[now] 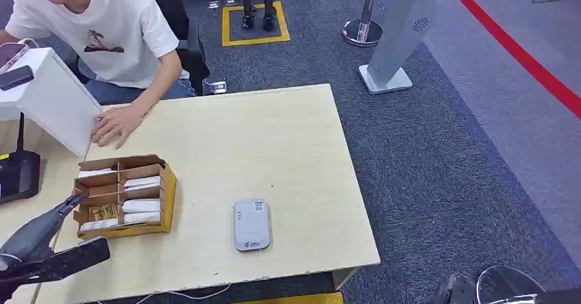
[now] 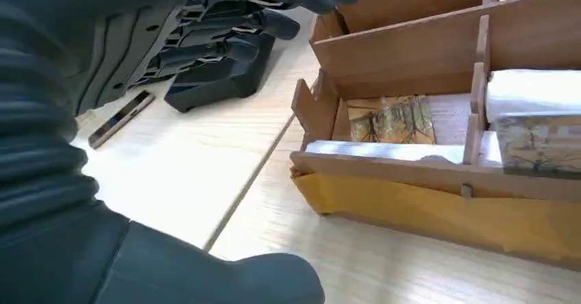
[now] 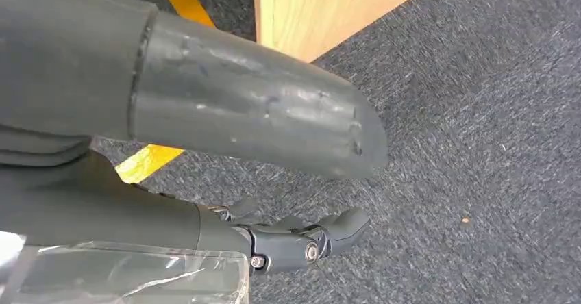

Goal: Pass the card to the sensor for recognition and then transmit it.

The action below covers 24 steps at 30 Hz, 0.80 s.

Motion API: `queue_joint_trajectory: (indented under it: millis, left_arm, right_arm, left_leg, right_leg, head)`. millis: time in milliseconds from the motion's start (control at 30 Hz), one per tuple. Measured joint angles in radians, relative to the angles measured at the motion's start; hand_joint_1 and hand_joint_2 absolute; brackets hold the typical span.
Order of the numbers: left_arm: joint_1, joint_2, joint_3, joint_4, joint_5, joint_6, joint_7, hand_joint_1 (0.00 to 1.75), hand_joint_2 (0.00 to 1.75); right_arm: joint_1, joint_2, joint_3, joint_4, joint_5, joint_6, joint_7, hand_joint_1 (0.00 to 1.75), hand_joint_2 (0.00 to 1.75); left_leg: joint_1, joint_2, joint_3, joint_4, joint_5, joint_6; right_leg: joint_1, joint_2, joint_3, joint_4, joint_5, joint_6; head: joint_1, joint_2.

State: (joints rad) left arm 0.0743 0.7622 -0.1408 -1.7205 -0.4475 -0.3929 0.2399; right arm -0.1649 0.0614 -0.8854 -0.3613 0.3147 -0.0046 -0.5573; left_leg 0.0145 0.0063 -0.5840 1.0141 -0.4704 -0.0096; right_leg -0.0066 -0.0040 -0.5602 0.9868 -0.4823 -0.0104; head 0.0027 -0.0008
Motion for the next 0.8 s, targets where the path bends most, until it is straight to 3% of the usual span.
queue_joint_trajectory:
  millis: [500, 800]
  left_arm:
    - [-0.061, -0.058, -0.053, 0.063, -0.019, 0.006, -0.017, 0.00, 1.75]
    - [-0.068, -0.070, -0.067, 0.081, -0.019, 0.015, -0.024, 0.00, 1.75]
  right_arm:
    - [-0.010, 0.009, 0.025, 0.006, 0.000, 0.003, 0.004, 0.00, 0.00]
    - [-0.012, 0.014, 0.028, 0.008, 0.000, 0.004, 0.006, 0.00, 0.00]
  left_leg:
    - [0.000, 0.000, 0.000, 0.000, 0.000, 0.000]
    - [0.000, 0.000, 0.000, 0.000, 0.000, 0.000]
  right_leg:
    - [0.000, 0.000, 0.000, 0.000, 0.000, 0.000]
    - [0.000, 0.000, 0.000, 0.000, 0.000, 0.000]
  head:
    - [0.000, 0.000]
    - [0.000, 0.000]
